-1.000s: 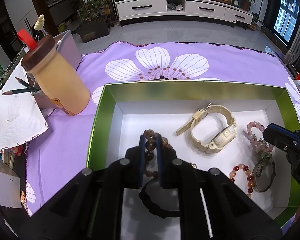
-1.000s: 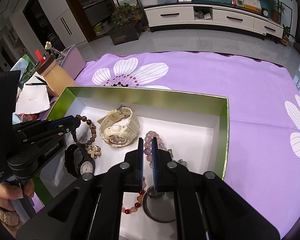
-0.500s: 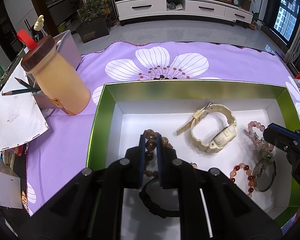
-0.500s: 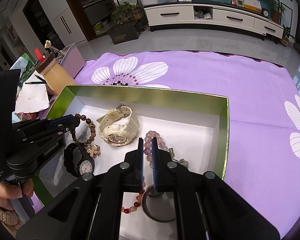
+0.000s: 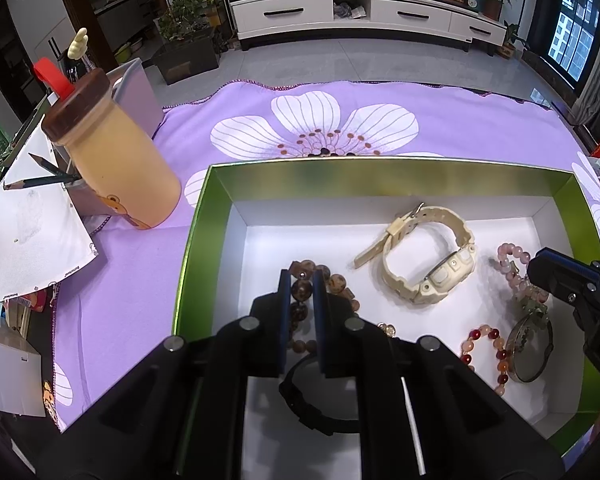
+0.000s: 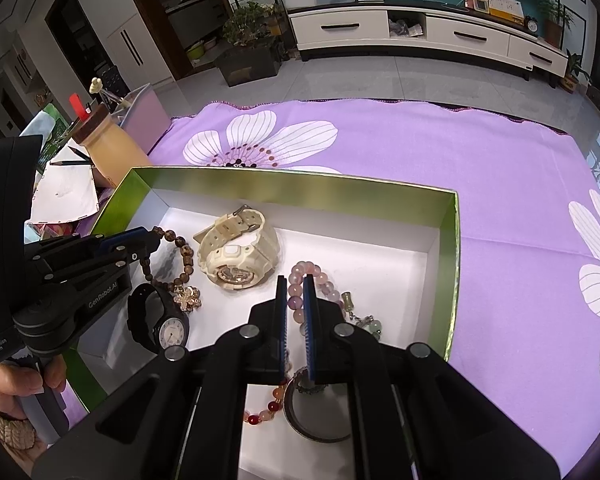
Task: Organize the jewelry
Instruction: 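Lower the brown bracelet into the box with the left tool while the right tool lowers the pink bracelet, then open both tools to release the bracelets inside the box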
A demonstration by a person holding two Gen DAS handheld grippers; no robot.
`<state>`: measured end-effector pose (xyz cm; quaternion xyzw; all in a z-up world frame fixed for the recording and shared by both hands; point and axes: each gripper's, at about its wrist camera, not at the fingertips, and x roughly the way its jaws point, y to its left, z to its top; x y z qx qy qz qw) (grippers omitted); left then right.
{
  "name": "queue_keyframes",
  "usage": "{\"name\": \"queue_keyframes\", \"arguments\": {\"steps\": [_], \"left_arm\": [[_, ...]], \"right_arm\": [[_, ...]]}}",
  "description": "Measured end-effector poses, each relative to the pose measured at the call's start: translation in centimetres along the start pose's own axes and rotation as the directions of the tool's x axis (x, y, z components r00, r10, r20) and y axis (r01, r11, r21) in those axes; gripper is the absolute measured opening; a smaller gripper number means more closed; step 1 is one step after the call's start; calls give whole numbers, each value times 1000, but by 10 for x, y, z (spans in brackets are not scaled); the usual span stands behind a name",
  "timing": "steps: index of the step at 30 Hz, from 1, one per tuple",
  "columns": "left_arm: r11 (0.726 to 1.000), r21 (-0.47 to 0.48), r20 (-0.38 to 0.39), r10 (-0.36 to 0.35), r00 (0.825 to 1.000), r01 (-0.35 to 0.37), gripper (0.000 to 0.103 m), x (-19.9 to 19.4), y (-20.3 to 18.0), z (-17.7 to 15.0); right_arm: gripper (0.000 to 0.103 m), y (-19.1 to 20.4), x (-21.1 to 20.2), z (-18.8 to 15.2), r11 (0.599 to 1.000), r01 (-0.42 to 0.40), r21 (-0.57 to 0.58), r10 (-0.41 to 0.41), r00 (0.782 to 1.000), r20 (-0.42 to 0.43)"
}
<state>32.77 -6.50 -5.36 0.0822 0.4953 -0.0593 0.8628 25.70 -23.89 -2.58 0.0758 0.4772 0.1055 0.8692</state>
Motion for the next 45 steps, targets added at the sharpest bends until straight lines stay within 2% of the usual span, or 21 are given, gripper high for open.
{"name": "queue_keyframes", "arguments": {"steps": [19,23,27,29,35,41,45], "left_arm": [[1000,1,-3,3,1000,-3,13,-4,5,-5],[1000,1,0,5,1000,-5,26,-6,3,-4],[1000,4,10,9,1000,-9,35,-13,0,-4],[1000,5,18,9,1000,-9,44,-17,-1,-4],[1000,7,37,22,999,-22,58,-34,-2,-6],[999,-2,54,34,998,-33,78,-49,1,-8],[999,-1,63,44,997,-44,88,-59,2,-10]], "right_arm": [[7,-1,-4,0,1000,9,7,-9,1000,0],[8,-1,-9,-2,1000,17,4,-17,1000,5],[16,0,-14,-4,1000,26,7,-26,1000,15],[17,1,-17,-5,1000,28,7,-28,999,22],[20,5,-30,-6,999,36,2,-36,999,39],[42,6,-44,-9,998,61,9,-62,996,61],[56,4,-53,-10,996,86,23,-87,994,72]]}}
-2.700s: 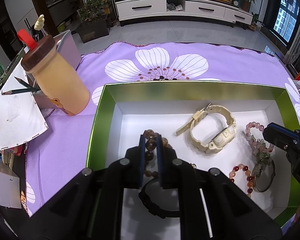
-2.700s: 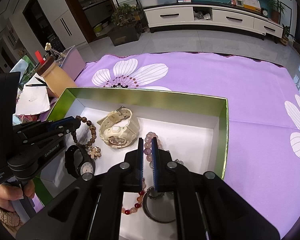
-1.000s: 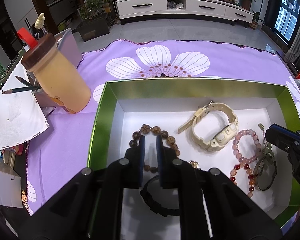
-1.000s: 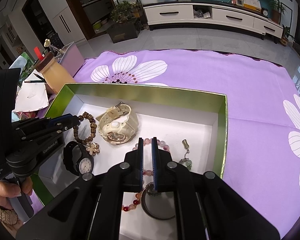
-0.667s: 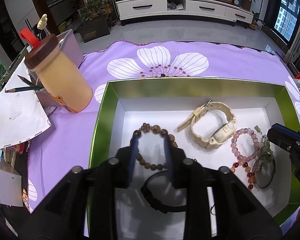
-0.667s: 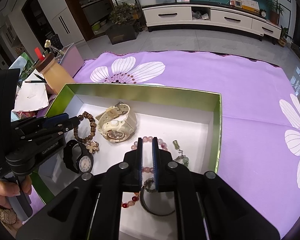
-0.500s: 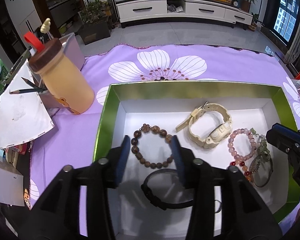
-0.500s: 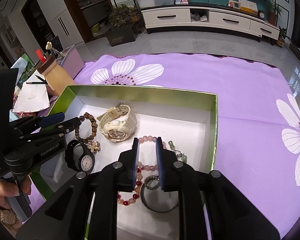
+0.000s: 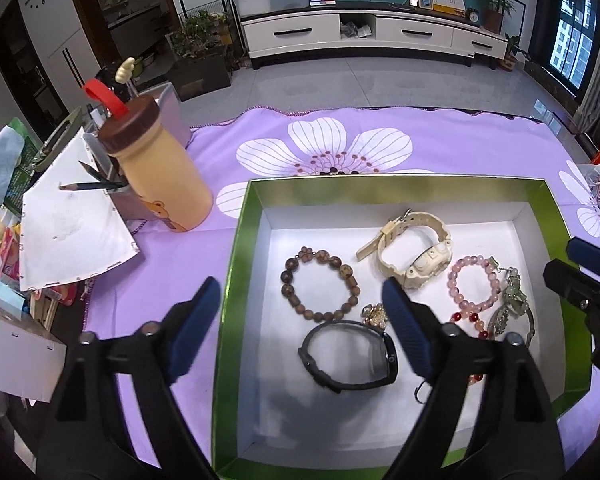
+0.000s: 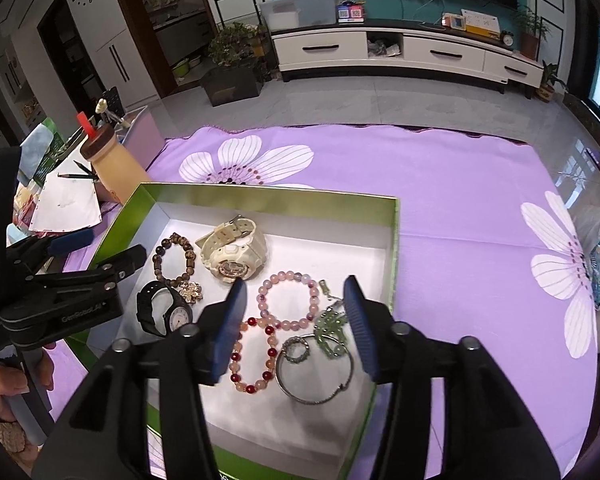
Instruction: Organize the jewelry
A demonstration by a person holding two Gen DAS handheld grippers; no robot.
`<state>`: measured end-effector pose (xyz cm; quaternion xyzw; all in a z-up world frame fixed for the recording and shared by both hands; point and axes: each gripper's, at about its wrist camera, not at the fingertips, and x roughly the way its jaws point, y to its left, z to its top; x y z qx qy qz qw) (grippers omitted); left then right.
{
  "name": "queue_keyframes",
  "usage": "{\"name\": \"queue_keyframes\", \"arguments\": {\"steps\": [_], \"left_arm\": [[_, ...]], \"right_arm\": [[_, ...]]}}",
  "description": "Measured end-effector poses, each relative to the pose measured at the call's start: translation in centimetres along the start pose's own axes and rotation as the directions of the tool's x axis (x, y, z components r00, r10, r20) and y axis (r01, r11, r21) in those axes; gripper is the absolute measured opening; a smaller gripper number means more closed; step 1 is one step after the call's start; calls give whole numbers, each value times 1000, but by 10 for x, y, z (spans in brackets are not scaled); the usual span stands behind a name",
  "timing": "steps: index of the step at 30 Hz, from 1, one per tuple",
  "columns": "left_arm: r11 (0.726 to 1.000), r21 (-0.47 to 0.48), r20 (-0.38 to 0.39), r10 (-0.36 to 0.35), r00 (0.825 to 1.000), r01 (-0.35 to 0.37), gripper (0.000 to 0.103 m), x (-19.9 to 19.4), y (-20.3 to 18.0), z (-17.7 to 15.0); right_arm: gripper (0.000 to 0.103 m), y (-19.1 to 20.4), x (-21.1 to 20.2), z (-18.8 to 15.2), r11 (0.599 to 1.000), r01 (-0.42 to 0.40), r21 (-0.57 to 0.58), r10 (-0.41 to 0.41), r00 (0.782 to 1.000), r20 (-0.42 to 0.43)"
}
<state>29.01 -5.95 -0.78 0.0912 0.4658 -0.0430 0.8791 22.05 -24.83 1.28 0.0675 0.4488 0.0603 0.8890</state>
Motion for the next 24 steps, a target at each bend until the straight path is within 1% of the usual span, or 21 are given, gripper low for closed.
{"name": "queue_keyframes", "arguments": {"steps": [3,4,5,8,22,24], "left_arm": [[1000,-2,4,3,1000,-3,91,-6,0,-1],[1000,-3,5,6,1000,-6,94,-7,0,-1],[1000,-4,6,7,1000,-7,95,-9,0,-1],[1000,-5,7,11,1000,-11,98,-15,0,-3],[1000,-5,16,17,1000,-17,101,-44,2,-9],[1000,-7,16,15,1000,-15,101,-48,3,-10]], "right_arm": [[65,-3,-6,0,1000,18,11,-19,1000,9],[67,-4,-8,0,1000,24,13,-24,1000,11],[70,-5,-11,-1,999,33,17,-33,999,13],[74,-6,-17,-1,999,43,20,-44,999,18],[95,-4,-45,-3,996,84,28,-85,995,43],[100,-2,-49,-4,996,86,24,-87,995,45]]}}
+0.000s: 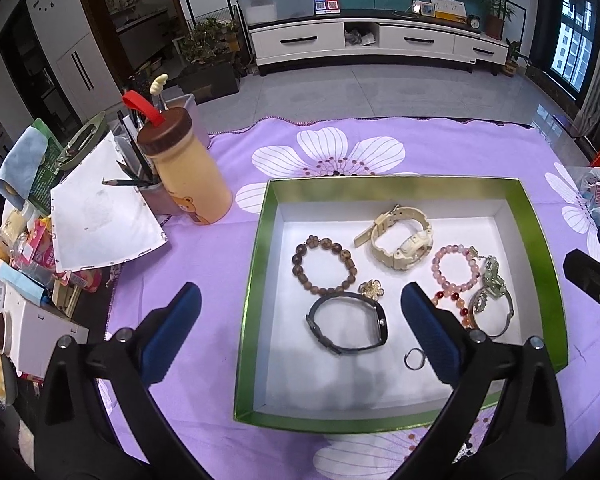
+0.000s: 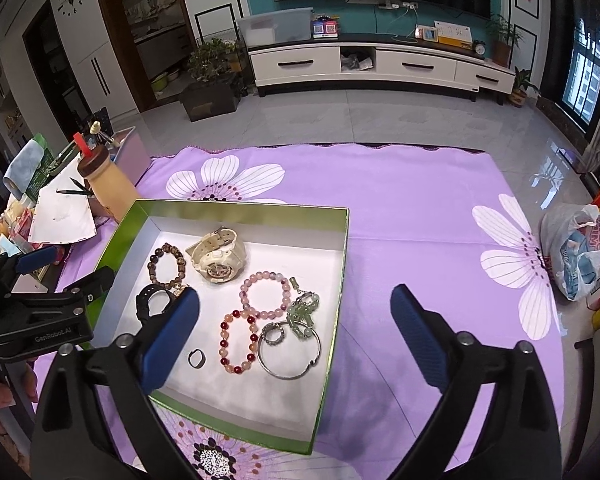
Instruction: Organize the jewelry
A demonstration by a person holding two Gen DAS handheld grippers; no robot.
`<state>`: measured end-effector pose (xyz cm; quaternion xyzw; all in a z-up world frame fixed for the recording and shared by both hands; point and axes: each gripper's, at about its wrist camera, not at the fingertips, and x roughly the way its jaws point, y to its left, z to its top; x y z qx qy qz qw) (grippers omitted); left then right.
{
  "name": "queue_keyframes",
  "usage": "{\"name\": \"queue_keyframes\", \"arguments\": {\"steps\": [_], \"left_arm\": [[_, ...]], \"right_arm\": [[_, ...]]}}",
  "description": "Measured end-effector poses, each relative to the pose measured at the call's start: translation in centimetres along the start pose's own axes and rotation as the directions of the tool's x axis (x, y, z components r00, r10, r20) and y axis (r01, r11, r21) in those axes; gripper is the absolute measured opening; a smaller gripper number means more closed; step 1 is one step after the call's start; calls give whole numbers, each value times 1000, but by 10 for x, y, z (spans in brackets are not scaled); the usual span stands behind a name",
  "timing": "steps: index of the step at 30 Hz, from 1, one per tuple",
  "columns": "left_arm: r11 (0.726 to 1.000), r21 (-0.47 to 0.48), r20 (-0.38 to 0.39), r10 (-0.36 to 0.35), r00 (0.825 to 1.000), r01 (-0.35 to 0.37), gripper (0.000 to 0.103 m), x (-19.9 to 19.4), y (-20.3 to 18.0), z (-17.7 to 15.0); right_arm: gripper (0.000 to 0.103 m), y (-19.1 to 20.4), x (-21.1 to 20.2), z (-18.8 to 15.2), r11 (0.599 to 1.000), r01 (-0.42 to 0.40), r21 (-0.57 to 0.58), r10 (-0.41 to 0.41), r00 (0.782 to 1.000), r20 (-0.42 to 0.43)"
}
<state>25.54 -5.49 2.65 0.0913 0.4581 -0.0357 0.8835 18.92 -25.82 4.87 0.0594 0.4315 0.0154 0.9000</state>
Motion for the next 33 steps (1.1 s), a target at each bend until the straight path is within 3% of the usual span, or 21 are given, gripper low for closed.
{"name": "queue_keyframes", "arguments": {"steps": [33], "left_arm": [[1000,-16,18,21,1000,-20,101,-39,9,-1]], "right_arm": [[102,24,-25,5,995,66,-72,-65,998,25]]}}
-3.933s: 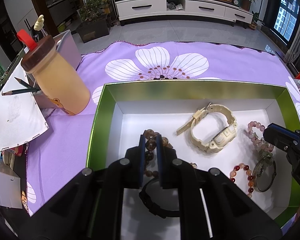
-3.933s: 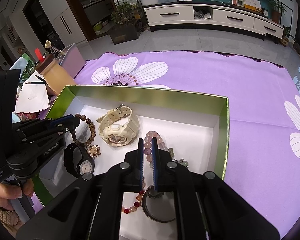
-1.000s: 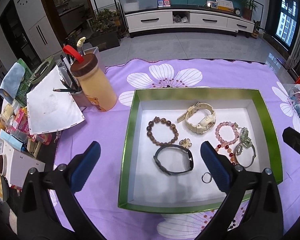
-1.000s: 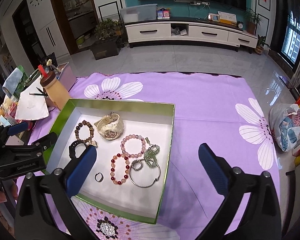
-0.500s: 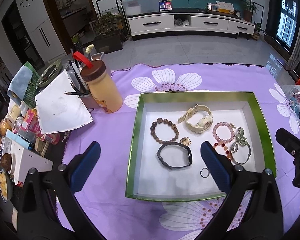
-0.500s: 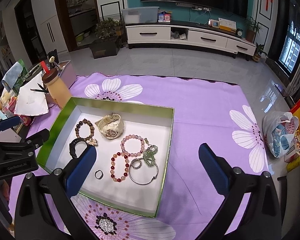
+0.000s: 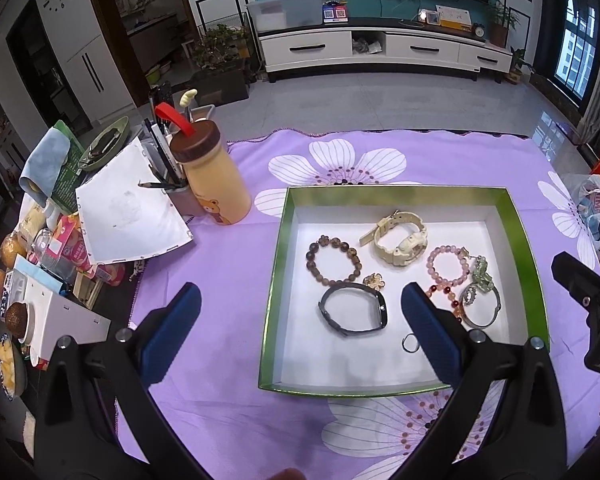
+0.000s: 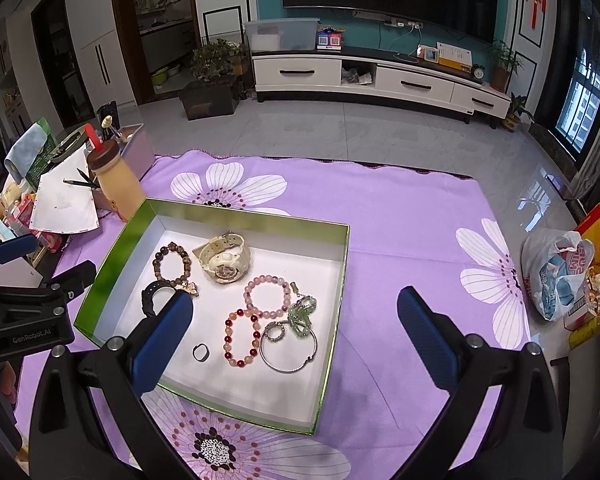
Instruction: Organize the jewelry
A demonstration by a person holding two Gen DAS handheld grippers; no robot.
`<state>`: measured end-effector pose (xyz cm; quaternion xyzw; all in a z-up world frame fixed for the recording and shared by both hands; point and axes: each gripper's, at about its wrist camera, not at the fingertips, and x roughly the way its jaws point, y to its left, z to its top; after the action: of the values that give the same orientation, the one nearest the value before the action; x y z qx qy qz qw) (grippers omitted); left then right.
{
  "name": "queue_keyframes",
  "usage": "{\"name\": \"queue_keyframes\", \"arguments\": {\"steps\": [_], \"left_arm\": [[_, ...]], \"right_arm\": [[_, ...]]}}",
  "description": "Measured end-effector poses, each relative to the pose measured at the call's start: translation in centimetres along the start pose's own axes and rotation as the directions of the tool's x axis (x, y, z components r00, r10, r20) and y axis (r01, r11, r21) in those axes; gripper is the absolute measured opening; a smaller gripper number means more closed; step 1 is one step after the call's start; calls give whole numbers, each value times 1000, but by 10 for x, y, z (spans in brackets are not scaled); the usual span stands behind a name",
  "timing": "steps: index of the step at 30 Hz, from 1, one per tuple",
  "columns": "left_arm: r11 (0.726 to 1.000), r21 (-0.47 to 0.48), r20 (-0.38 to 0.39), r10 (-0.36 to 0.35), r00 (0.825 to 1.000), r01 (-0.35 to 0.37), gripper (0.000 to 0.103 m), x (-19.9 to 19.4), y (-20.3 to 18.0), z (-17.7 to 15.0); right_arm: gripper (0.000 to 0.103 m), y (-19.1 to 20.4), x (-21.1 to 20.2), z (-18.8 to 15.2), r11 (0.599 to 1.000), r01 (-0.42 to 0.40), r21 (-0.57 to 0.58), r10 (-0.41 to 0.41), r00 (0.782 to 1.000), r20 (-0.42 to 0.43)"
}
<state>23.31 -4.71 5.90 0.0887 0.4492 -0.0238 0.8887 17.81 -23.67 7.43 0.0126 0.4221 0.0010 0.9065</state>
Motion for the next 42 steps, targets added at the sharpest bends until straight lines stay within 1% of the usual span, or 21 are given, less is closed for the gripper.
{"name": "queue_keyframes", "arguments": {"steps": [9,18,42], "left_arm": [[1000,1,1,7,1000,-7,101,1,0,0],[999,3,1,34,999,-34,101,5,-1,0],[999,-1,-15,33,999,-33,101,13,1,-3]], "right_arm": [[102,-1,2,1,1000,3,1,-3,1000,-11],[102,0,4,0,1000,3,2,-3,1000,-13],[102,-2,17,-6,1000,7,3,-7,1000,-25]]}}
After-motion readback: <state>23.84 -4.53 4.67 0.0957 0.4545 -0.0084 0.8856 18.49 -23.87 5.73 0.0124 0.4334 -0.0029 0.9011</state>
